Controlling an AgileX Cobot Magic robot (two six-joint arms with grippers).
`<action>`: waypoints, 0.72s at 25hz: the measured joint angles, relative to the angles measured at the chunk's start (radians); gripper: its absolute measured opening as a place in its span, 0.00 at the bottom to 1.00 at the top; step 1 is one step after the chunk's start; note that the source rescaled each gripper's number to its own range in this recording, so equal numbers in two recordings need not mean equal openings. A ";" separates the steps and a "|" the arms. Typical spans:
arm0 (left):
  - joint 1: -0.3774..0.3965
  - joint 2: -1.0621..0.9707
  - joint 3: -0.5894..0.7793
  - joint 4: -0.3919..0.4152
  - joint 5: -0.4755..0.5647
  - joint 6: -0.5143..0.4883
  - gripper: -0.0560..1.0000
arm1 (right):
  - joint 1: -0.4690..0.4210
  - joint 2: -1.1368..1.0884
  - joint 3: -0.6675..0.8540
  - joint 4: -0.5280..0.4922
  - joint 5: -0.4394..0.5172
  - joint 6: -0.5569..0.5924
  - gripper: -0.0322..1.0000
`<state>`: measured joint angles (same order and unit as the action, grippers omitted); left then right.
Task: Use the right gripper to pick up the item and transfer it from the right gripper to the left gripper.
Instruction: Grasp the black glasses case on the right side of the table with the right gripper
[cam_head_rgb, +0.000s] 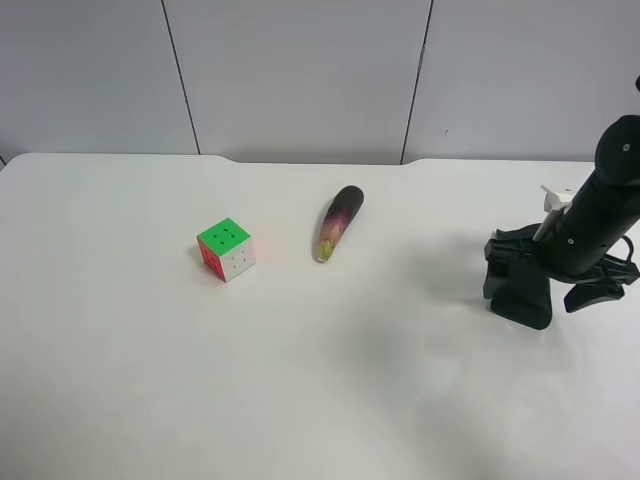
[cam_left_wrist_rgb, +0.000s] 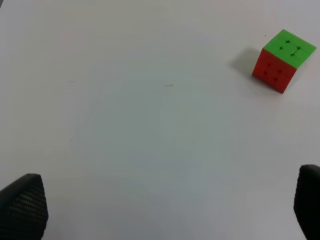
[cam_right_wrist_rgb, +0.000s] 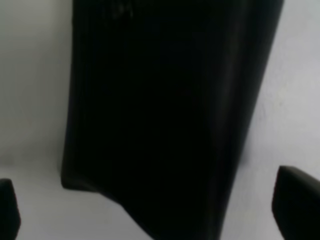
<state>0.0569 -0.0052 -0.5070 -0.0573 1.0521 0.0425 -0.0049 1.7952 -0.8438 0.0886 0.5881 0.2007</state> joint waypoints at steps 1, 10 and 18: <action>0.000 0.000 0.000 0.000 0.000 0.000 1.00 | 0.000 0.010 0.000 0.000 -0.013 0.000 1.00; 0.000 0.000 0.000 0.000 0.000 0.000 1.00 | 0.000 0.052 0.000 0.000 -0.083 -0.007 1.00; 0.000 0.000 0.000 0.000 0.000 0.000 1.00 | 0.000 0.071 -0.001 -0.001 -0.103 -0.008 0.72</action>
<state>0.0569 -0.0052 -0.5070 -0.0573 1.0521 0.0425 -0.0049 1.8665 -0.8448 0.0876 0.4851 0.1928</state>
